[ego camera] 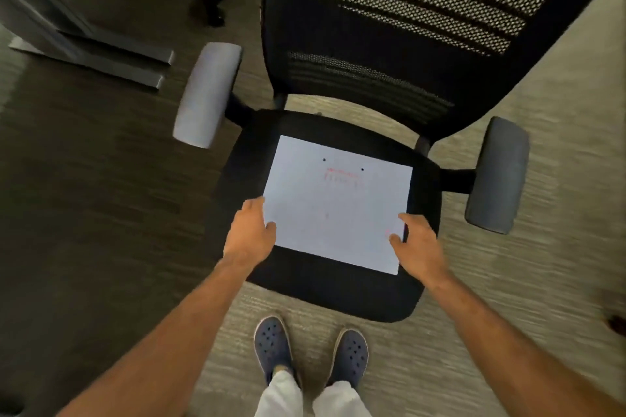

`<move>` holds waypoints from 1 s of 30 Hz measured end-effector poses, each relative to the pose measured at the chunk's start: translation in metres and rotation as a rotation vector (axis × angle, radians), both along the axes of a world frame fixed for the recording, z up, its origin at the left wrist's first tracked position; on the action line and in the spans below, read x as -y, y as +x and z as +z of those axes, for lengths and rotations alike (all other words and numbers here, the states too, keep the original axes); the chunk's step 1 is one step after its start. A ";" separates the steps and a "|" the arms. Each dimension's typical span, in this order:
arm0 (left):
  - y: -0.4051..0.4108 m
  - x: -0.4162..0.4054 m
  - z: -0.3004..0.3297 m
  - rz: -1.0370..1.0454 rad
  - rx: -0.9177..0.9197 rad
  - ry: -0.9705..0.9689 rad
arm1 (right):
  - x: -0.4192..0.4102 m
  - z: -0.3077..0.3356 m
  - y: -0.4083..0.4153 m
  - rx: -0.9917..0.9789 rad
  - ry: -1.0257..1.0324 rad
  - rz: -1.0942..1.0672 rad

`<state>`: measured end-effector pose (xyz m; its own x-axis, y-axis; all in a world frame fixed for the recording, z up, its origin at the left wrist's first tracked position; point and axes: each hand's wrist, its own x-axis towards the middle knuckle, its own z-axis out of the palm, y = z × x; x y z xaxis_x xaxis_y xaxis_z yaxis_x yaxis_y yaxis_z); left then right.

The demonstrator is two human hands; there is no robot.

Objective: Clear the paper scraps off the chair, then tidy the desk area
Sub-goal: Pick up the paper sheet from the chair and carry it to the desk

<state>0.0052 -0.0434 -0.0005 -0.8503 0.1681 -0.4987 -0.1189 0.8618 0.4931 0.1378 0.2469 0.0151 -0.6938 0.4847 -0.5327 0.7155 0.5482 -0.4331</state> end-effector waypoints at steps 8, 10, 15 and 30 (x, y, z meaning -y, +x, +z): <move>-0.007 -0.006 -0.038 -0.017 -0.041 -0.052 | 0.012 -0.041 -0.011 0.062 0.071 -0.119; -0.009 -0.008 -0.040 0.005 -0.035 -0.049 | 0.014 -0.044 -0.014 0.051 0.092 -0.154; -0.012 -0.010 -0.044 0.115 0.015 -0.021 | 0.014 -0.048 -0.016 0.041 0.064 -0.276; 0.007 -0.015 -0.049 0.253 -0.010 0.045 | -0.001 -0.054 -0.006 0.107 0.067 -0.410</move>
